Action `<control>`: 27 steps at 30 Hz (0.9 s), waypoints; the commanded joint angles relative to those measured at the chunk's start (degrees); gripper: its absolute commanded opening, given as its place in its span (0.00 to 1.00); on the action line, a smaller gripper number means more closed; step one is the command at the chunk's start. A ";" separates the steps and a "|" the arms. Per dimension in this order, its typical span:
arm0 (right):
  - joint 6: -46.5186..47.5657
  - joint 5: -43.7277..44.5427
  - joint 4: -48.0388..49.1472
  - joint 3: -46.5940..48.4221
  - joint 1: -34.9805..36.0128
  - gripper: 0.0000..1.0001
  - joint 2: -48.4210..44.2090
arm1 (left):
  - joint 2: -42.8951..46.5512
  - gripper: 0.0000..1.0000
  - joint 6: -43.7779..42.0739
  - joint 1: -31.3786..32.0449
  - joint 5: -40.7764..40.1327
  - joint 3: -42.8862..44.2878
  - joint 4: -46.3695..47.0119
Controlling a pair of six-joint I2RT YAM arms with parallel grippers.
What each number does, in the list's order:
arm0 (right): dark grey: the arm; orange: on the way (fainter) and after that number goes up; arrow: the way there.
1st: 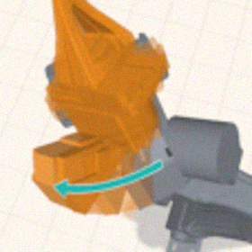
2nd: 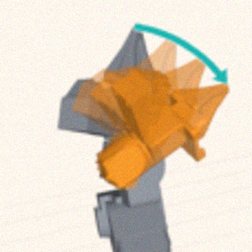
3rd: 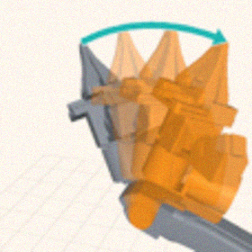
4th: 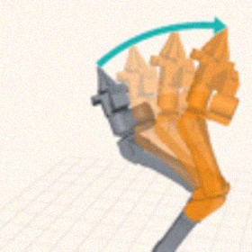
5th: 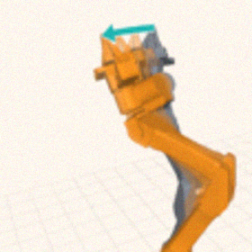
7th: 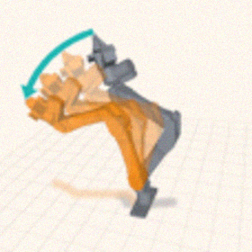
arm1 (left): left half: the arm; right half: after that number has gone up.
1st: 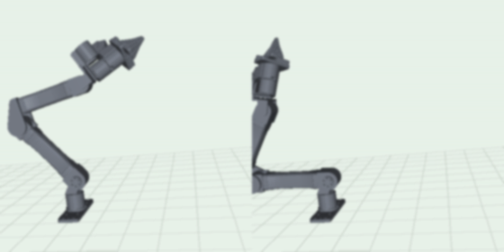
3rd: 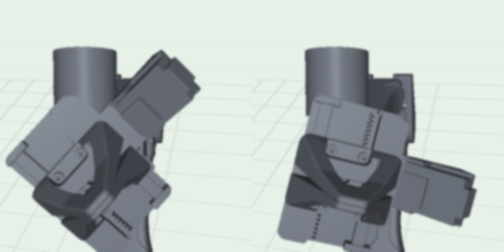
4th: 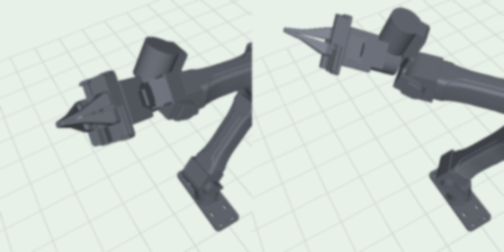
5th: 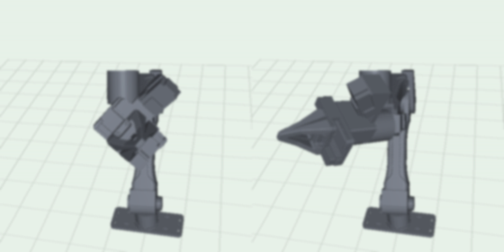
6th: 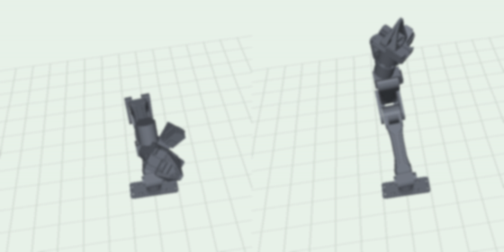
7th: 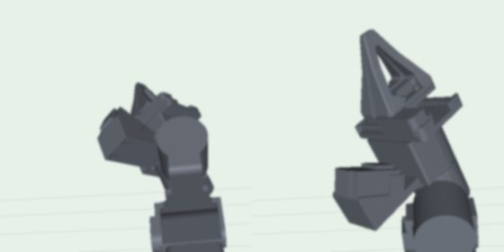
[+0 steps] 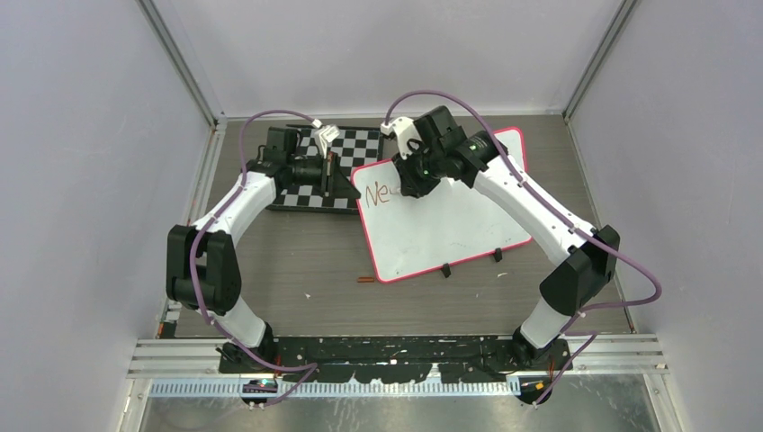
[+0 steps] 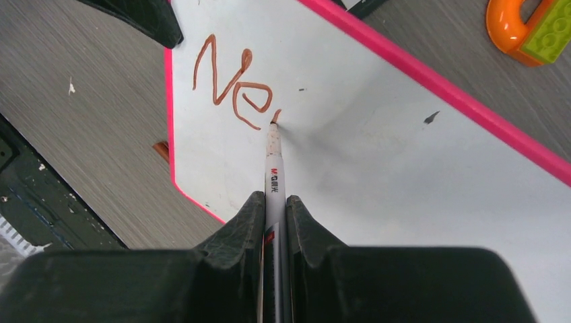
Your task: Write a sentence on the whiteboard
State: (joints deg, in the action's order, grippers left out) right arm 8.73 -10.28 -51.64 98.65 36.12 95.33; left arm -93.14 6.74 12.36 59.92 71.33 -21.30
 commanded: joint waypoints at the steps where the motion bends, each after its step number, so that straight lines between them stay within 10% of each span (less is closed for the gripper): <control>1: 0.33 1.03 1.98 -2.08 -0.84 0.00 -1.99 | -0.31 0.00 -2.19 1.26 0.76 1.44 -0.30; 27: 0.93 0.73 0.55 2.19 -3.29 0.00 -0.88 | -0.34 0.00 -2.26 1.26 0.46 1.63 -0.40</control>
State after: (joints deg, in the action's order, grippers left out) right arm 8.95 -10.35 -52.31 99.85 32.91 94.24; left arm -93.27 6.74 12.36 59.79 71.35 -21.30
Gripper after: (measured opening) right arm 0.199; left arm 0.091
